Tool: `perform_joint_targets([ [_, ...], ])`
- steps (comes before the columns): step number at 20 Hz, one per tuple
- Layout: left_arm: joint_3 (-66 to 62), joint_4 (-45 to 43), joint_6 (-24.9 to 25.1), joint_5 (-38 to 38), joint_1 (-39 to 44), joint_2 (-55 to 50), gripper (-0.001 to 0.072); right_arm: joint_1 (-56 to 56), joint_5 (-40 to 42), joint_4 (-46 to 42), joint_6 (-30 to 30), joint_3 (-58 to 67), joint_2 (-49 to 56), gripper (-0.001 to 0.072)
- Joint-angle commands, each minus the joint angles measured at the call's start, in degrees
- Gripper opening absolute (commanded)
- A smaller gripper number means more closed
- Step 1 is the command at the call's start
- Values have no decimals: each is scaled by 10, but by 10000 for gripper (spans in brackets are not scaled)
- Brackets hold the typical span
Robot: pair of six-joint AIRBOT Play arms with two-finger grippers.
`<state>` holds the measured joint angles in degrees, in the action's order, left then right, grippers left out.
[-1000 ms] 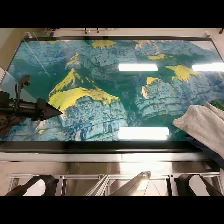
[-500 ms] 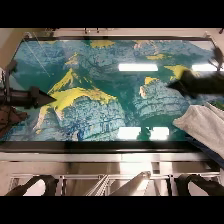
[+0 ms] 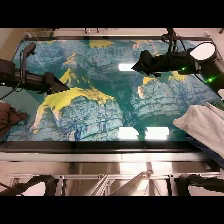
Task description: Fold the shirts.
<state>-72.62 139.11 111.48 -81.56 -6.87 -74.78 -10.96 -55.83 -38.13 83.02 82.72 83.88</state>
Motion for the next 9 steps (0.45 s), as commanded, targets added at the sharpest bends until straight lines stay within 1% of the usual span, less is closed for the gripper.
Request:
perform_joint_targets([
  [1, -5, 0, -1, 4, 14, -6, 11, -6, -5, 13, -5, 8, 8, 18],
  [9, -5, 0, -2, 6, 14, -6, 10, -6, -5, 13, -5, 8, 10, 19],
])
